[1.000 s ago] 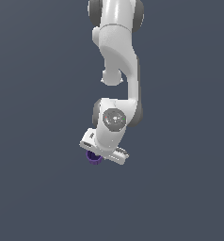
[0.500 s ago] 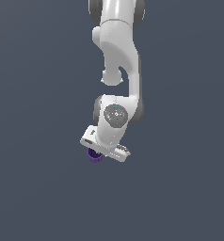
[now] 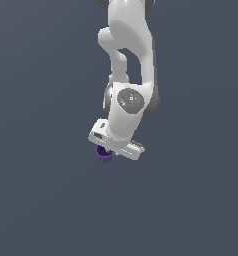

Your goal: Pick up the object and move it to a goal position.

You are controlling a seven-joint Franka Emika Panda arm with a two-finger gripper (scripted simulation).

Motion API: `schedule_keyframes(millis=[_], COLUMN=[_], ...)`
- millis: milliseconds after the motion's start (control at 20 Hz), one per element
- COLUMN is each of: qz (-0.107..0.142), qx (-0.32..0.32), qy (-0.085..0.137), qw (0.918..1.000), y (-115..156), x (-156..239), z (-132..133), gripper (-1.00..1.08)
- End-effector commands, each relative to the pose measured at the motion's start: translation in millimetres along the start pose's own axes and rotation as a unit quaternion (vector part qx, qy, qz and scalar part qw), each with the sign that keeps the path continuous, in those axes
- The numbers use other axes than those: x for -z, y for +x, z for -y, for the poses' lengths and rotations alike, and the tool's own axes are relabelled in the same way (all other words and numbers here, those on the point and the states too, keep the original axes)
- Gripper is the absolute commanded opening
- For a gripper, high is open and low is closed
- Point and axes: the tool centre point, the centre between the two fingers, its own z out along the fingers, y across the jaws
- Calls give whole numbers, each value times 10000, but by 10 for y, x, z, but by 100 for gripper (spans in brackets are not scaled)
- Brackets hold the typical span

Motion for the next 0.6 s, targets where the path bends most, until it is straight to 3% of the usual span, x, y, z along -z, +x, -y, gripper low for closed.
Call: schedule_keyframes(millis=[0,550], qz=[-11,-13], qx=[1,2], qy=[9,6], qw=[10000,10000], y=[-106,-652], x=[214,1232], z=[-8,-63], gripper=[-100,-100])
